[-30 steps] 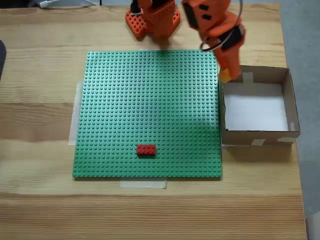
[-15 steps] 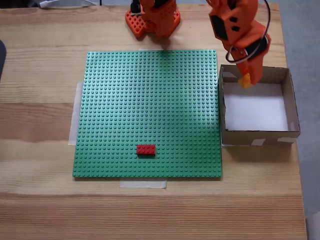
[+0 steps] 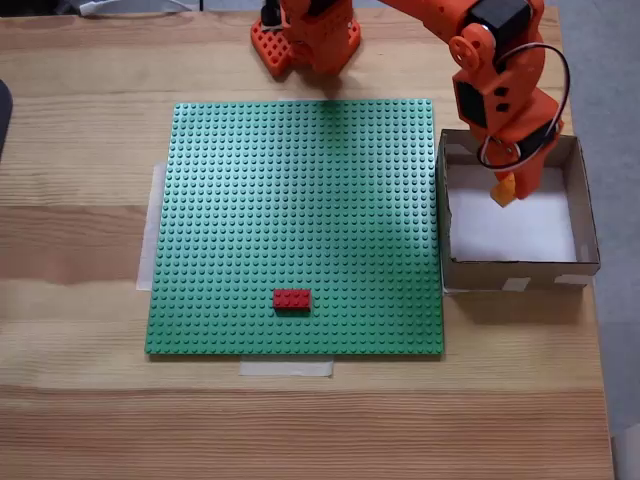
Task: Pick the yellow lego block and put it in the box.
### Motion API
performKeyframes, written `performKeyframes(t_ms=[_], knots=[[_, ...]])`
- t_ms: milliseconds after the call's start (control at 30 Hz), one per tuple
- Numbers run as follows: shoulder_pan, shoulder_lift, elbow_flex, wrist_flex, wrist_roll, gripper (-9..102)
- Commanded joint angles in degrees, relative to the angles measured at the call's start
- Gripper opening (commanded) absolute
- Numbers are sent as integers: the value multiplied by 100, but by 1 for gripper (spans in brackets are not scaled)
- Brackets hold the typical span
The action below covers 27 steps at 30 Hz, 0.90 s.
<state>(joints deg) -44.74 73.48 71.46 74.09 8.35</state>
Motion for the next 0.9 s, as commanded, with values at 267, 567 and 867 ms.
performKeyframes(t_ms=[267,567,867], knots=[[-167,-756,-396,-378,105,-1],[-334,-1257,-677,-492,123,-1],[-237,-1450,-642,-615,0,2]])
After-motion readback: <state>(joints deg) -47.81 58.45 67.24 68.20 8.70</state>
